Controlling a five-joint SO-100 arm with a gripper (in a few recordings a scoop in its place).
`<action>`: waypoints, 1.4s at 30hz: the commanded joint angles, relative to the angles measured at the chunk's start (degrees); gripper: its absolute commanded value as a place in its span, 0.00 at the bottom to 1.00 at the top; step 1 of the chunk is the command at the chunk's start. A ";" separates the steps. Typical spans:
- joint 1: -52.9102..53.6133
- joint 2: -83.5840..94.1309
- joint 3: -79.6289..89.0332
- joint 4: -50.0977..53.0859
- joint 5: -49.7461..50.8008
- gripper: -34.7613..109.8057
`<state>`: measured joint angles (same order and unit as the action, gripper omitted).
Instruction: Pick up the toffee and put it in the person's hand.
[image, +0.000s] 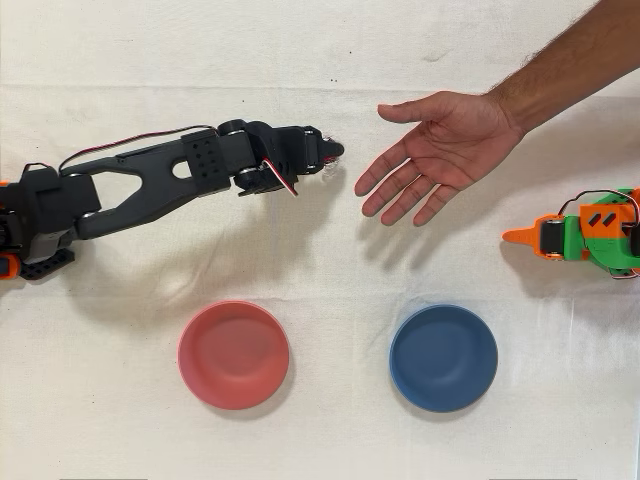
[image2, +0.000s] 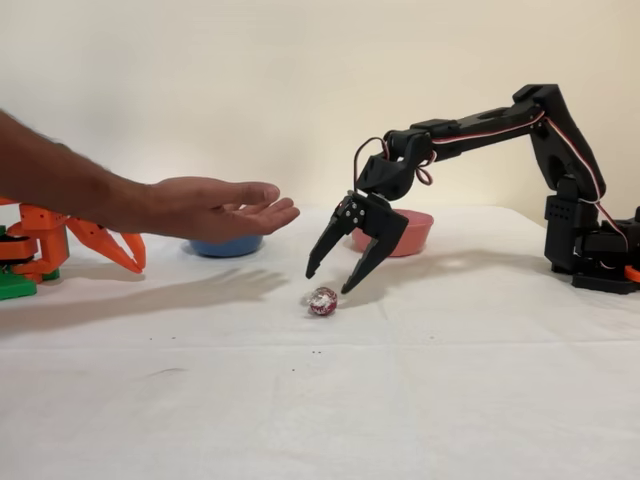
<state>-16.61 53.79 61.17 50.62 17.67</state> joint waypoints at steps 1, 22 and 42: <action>-0.88 1.85 -3.78 -0.53 0.35 0.40; -1.41 -3.69 -7.65 -1.93 3.43 0.39; -1.14 -1.67 -10.46 -0.97 3.52 0.32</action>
<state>-17.23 47.11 56.34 48.87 21.71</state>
